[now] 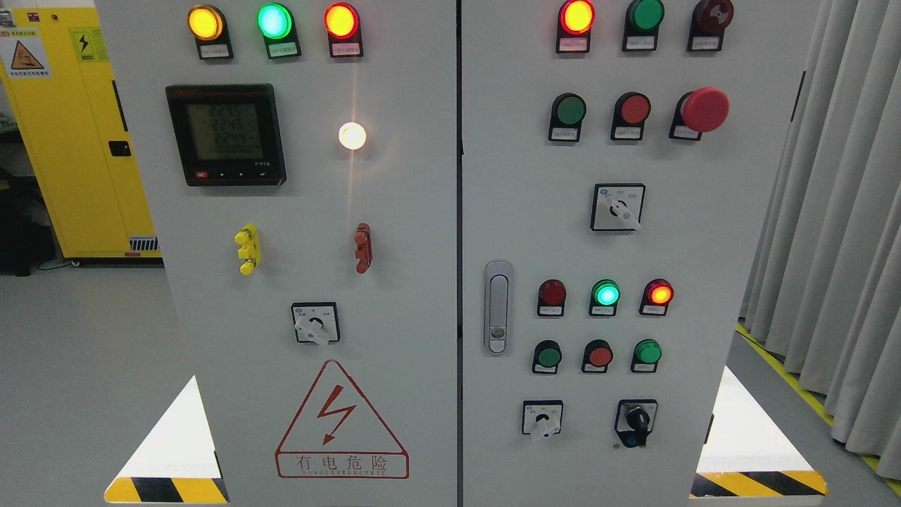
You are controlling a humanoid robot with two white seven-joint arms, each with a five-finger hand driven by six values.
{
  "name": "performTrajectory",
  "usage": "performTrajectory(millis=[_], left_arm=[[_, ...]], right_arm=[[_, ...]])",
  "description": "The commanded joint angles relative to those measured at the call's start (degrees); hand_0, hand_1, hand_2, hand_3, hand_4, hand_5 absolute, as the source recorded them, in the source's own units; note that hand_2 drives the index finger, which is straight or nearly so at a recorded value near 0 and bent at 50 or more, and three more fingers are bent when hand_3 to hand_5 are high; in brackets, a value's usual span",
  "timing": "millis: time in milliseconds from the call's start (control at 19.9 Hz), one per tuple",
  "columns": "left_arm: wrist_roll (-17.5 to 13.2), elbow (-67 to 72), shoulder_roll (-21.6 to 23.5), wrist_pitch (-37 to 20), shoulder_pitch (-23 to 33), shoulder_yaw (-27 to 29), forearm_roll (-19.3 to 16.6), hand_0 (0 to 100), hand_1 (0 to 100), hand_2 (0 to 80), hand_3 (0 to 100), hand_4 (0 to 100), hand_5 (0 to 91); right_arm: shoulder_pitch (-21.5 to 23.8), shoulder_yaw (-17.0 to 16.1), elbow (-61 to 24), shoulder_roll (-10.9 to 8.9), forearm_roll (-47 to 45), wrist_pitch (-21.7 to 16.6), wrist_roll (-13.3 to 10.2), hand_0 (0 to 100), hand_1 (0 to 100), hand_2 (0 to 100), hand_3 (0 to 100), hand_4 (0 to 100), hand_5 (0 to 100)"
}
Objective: Press green start button
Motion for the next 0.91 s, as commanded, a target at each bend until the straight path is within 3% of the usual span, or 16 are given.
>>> performTrajectory(millis=[0,604,654,755,855], left_arm=[[0.03,-0.88,0.54,0.01,-1.49,0.05,0.00,12,56,0.0,0,0,0.0],[0.03,-0.97,0.54,0.01,-1.49,-0.04,0.00,12,56,0.0,0,0,0.0],[-0.06,-0.97,0.54,0.01,-1.49,-0.04,0.00,12,56,0.0,0,0,0.0],[0.03,-0.97,0.54,0.01,-1.49,-0.04,0.00,12,56,0.0,0,0,0.0],[0.03,-0.97,0.54,0.01,-1.49,-0.04,0.00,12,56,0.0,0,0,0.0]], right_arm=[[-0.01,0.23,0.16,0.02,0.05,-0.03,-0.05,29,41,0,0,0,0],[-0.80,0.40,0.34,0.02,0.66,-0.82,0.74,29,40,0,0,0,0],[-0.89,1.62,-0.36,0.10,1.01,-2.13,0.22,29,40,0,0,0,0],[-0.98,7.84,-4.04,0.80,1.19,-4.16,-1.27,29,40,0,0,0,0],[-0.10,10.15,-11.14,1.33,1.89,-4.08,-5.13,28,41,0,0,0,0]])
